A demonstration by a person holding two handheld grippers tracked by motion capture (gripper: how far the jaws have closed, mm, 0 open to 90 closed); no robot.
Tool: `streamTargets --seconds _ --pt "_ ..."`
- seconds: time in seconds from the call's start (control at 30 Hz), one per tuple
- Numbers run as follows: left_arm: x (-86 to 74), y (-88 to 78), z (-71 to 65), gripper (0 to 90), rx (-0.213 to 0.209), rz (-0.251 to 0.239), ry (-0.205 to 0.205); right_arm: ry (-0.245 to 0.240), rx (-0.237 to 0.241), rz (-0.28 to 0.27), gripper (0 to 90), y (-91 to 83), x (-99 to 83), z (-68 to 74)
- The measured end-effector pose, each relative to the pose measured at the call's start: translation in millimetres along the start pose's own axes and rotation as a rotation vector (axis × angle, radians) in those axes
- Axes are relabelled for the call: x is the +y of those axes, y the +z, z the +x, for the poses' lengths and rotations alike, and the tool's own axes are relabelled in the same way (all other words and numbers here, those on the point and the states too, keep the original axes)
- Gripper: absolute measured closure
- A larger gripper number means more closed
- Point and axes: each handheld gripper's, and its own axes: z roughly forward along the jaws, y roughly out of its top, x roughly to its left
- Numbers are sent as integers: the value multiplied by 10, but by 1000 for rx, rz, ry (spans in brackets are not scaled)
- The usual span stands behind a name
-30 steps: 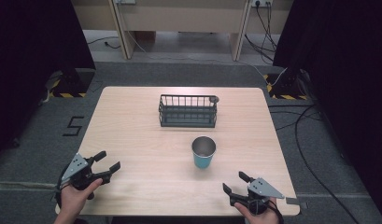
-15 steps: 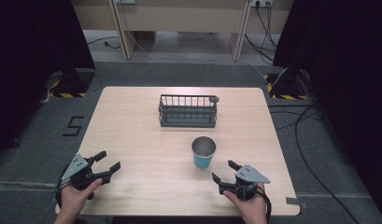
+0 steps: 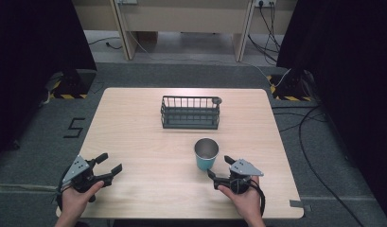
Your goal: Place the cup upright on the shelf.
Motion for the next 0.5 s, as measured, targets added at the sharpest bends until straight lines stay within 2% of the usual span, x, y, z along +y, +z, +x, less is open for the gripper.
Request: streamTargets --seconds 0.17,0.5 --pt "0 0 1 184 -2 -2 -2 12 10 7 158 174 31 10" --pt "0 1 0 184 -3 -1 -1 -1 5 6 152 376 80 34"
